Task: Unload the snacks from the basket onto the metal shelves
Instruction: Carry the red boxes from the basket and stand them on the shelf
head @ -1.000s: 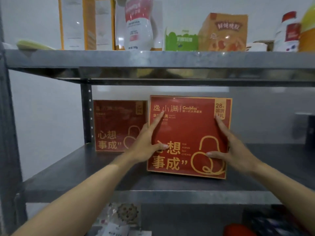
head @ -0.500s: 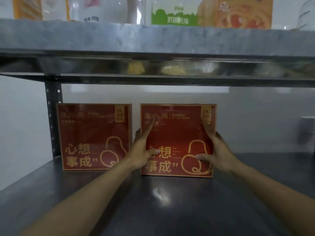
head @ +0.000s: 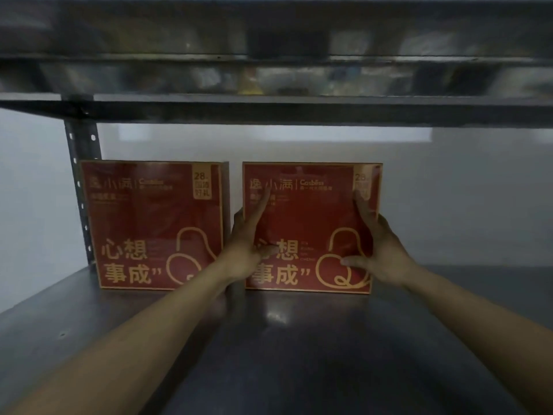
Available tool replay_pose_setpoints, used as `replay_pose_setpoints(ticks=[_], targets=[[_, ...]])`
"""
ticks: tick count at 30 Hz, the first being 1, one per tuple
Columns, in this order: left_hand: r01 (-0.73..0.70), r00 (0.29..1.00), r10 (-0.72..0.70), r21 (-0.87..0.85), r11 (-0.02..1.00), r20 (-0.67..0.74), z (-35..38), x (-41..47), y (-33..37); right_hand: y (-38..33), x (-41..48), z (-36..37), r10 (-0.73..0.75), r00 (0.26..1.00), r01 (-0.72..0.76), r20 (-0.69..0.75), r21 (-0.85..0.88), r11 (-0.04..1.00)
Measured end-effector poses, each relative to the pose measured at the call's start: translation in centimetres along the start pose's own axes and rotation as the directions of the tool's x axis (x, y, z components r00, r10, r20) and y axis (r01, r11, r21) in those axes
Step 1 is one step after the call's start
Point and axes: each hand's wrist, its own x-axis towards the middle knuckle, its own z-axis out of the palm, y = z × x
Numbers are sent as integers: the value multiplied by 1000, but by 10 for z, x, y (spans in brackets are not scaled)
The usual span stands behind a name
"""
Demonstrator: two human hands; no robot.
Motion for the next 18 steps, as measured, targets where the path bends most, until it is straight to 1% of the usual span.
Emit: replay_pose_setpoints(ticks=[5,7,10,12,13,14,15,16,18], targets=[[-2,1000,2,10,1000,5,0,-2,-2,-1,-2,0,9,1000,-9,12,18,1000],[2,1000,-2,36,999,11,0,-6,-1,-4,-5,-1,0,1000,0,-7,14,1000],[14,1000,-14,106,994,-2,-1,-12,-1,-13,-14,-3,53,998,-54,-18,-19,998],[0,999,7,197,980,-37,-3,-17,0,-21,-24,-6,120,991,-126,-51,-135,983],[-21,997,38,258,966,-62,-5,-22,3,-28,-30,-9,144,984,-164,-102,-213,963],[-47,993,79,323,945,-87,-7,-27,9,-36,-37,-12,131,977,-178,-171,-298,938],[-74,986,126,391,917,-108,-10,-34,16,-43,-43,-14,71,969,-161,-236,-387,908],[-110,977,182,470,876,-111,-13,-41,24,-49,-48,-15,-13,964,-118,-266,-470,875],[-189,957,286,651,735,-45,-20,-56,37,-63,-57,-16,-155,963,-10,-222,-602,799]])
